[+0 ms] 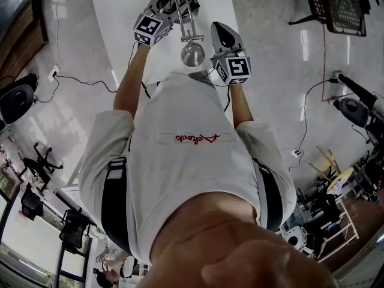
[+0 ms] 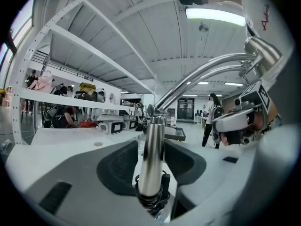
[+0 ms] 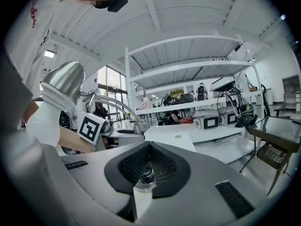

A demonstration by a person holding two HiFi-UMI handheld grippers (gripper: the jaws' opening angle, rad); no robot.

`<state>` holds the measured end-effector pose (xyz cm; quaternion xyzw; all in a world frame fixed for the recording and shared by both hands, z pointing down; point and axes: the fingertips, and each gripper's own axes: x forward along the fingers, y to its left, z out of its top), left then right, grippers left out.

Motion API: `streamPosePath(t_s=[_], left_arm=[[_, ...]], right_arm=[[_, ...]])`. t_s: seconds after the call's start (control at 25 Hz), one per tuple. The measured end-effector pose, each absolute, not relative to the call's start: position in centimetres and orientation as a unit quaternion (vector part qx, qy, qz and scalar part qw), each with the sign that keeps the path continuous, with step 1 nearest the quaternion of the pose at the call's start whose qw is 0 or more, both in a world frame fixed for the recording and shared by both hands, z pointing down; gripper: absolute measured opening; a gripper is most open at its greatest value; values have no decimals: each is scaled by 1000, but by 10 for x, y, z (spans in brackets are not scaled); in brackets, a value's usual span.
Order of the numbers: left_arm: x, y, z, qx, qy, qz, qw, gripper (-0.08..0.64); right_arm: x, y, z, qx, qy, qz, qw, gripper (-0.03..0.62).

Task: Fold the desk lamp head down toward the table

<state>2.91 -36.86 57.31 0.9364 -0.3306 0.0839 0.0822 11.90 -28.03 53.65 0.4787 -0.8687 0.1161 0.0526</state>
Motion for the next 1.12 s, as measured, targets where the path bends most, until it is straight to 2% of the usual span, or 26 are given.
streamPosePath(t_s=[0.12,0.36,0.6,0.68,0.72,0.84,0.92,1.12], left_arm=[[30,-372,572,935,-338,82,76,164],[32,-373,573,936,-333,82,84,161],[32,-373,574,935,-334,85,86,161],[32,-374,573,935,-334,84,87,161],[32,-374,573,935,-335,84,87,161],[33,-373,573,935,-334,83,89,161],[32,-374,573,935,-334,83,89,161],[31,-374,573,935,-334,83,90,161]], right_arm=[[117,-276,533,472,-873,109,58,21],[108,-266,520,449,-889,71,64,21],[90,-256,501,409,-882,-146,184,21],[83,-257,494,380,-882,-192,199,21],[80,-256,492,368,-886,-201,199,32],[72,-249,487,337,-891,-225,204,126],[66,-241,482,321,-887,-254,214,155],[52,-233,466,304,-878,-306,209,166]])
